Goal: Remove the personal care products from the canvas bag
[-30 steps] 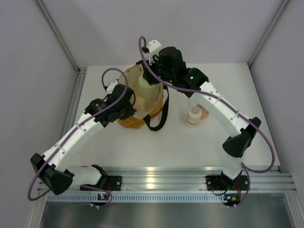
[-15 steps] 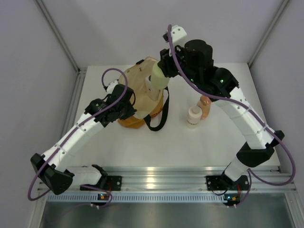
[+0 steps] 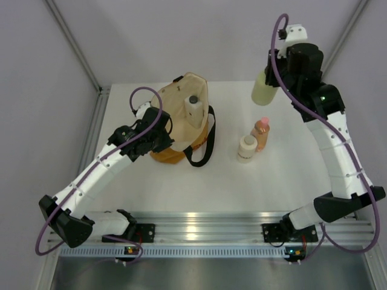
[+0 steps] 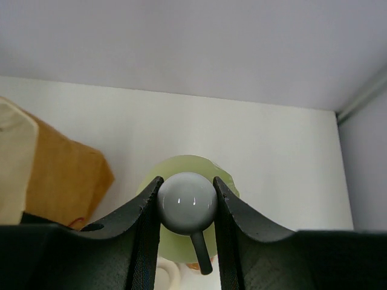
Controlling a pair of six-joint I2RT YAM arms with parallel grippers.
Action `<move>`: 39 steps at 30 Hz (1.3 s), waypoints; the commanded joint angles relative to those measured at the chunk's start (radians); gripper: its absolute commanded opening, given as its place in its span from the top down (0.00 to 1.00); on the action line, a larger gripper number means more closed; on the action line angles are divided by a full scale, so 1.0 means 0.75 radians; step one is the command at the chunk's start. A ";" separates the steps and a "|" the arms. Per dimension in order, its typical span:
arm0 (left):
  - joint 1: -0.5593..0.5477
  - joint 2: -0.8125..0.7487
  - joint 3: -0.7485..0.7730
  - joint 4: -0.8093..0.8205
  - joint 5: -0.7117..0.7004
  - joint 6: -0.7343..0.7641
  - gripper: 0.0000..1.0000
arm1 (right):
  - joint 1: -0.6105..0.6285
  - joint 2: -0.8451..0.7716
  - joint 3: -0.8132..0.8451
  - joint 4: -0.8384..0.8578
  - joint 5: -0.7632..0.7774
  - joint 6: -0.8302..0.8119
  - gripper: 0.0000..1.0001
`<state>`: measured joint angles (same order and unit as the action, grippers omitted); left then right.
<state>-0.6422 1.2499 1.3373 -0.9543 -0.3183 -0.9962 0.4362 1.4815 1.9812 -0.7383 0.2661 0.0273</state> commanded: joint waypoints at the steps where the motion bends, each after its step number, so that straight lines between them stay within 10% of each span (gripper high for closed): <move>1: 0.003 -0.020 0.013 0.037 0.028 -0.013 1.00 | -0.139 -0.181 -0.027 0.179 0.058 0.029 1.00; 7: 0.003 -0.020 0.017 0.037 0.040 -0.013 1.00 | -0.377 -0.255 -0.285 0.197 0.093 0.078 1.00; 23: 0.003 -0.043 0.009 0.035 0.028 0.001 1.00 | -0.496 -0.586 -1.455 1.131 0.005 0.203 1.00; 39: 0.003 -0.018 0.029 0.037 0.036 0.011 1.00 | -0.492 -0.656 -1.809 1.398 -0.130 0.082 1.00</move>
<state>-0.6422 1.2457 1.3373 -0.9535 -0.3035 -0.9951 0.0803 1.0477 0.5972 0.0593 0.2016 0.1196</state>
